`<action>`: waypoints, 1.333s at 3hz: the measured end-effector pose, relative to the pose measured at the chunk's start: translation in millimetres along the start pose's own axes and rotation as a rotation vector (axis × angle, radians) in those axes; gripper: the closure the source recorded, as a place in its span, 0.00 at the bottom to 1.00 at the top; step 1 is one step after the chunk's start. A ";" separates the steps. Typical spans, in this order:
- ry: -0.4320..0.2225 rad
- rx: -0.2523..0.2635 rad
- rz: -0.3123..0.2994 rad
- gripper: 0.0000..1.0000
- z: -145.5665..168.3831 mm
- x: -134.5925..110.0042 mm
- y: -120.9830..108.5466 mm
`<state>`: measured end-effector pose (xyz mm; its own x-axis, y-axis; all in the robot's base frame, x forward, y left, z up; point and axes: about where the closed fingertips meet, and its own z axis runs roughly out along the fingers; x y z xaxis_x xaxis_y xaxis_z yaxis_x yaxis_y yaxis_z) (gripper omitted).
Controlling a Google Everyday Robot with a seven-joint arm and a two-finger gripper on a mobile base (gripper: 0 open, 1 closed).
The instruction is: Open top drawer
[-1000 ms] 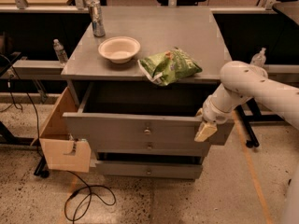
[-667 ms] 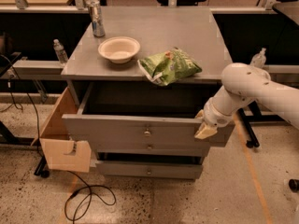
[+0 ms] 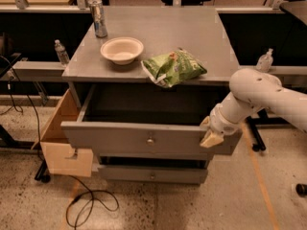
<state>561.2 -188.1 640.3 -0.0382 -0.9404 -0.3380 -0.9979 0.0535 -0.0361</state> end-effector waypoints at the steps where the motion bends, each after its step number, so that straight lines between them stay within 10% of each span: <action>1: 0.000 0.000 0.000 1.00 2.1 0.9 0.4; 4: -0.034 0.022 0.066 1.00 -1.4 -3.6 50.2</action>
Offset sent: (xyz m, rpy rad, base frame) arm -0.1219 0.0087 0.0137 0.0919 -0.0075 -0.1749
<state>511.2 -182.5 641.1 -0.1013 -0.9227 -0.3720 -0.9919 0.1225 -0.0337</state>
